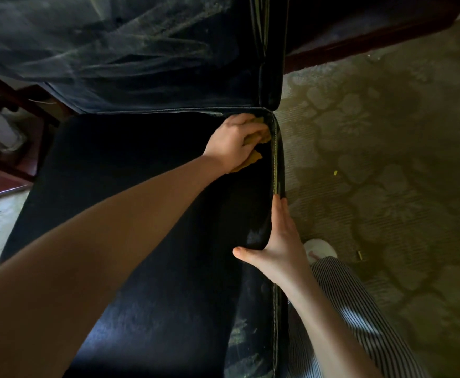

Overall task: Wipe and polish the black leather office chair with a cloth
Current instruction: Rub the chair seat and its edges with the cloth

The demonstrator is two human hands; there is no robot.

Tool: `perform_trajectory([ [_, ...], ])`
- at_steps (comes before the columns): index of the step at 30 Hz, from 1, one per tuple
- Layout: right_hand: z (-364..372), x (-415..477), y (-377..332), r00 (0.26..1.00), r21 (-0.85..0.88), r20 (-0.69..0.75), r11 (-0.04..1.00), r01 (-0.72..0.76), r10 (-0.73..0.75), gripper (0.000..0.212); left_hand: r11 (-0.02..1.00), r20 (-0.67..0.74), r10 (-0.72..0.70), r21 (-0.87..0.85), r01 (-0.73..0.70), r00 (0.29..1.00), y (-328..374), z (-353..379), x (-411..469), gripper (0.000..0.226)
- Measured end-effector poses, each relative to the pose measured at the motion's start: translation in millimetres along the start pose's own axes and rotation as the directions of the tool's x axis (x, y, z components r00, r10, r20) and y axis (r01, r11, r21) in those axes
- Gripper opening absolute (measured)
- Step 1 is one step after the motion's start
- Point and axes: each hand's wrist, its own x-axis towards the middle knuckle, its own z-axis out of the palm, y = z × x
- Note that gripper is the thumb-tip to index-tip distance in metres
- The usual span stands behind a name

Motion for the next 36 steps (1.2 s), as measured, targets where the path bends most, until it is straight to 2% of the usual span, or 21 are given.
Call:
perform_trajectory([
  [3,-2,0,-3,1.0,0.003,0.011,1.0,-0.015,0.015,0.118,0.999,-0.044,-0.036,0.006,0.037,0.998,1,1,4,0.031],
  [6,-3,2,-6,0.998,0.006,-0.056,1.0,-0.016,0.016,0.104,0.996,-0.191,-0.082,0.007,0.085,0.978,3,-1,-5,0.033],
  [8,-4,3,-6,0.996,-0.001,-0.091,1.0,-0.017,0.017,0.098,0.978,-0.335,-0.188,0.025,0.208,0.924,-2,-8,-16,0.034],
  [10,-4,3,-7,0.996,-0.002,-0.085,1.0,-0.019,0.019,0.097,0.938,-0.404,-0.306,0.027,0.345,0.862,-16,-18,-25,0.036],
  [14,-3,4,-7,0.997,0.024,-0.072,0.999,-0.021,0.023,0.1,0.801,-0.395,-0.567,-0.057,0.596,0.723,-38,-30,-28,0.04],
  [20,2,4,-9,0.995,0.058,-0.085,0.997,-0.043,0.048,0.101,0.711,-0.326,-0.673,-0.038,0.702,0.664,-31,-26,-11,0.034],
  [28,3,5,-9,0.996,0.077,-0.069,0.995,-0.057,0.062,0.1,0.811,-0.233,-0.566,0.018,0.585,0.791,4,-8,18,0.034],
  [32,4,5,-7,0.995,0.079,-0.072,0.995,-0.061,0.067,0.1,0.909,-0.196,-0.407,0.008,0.416,0.892,23,4,19,0.034],
  [36,5,7,-9,0.994,0.065,-0.083,0.996,-0.063,0.068,0.101,0.971,-0.151,-0.236,-0.002,0.239,0.96,21,7,3,0.035],
])
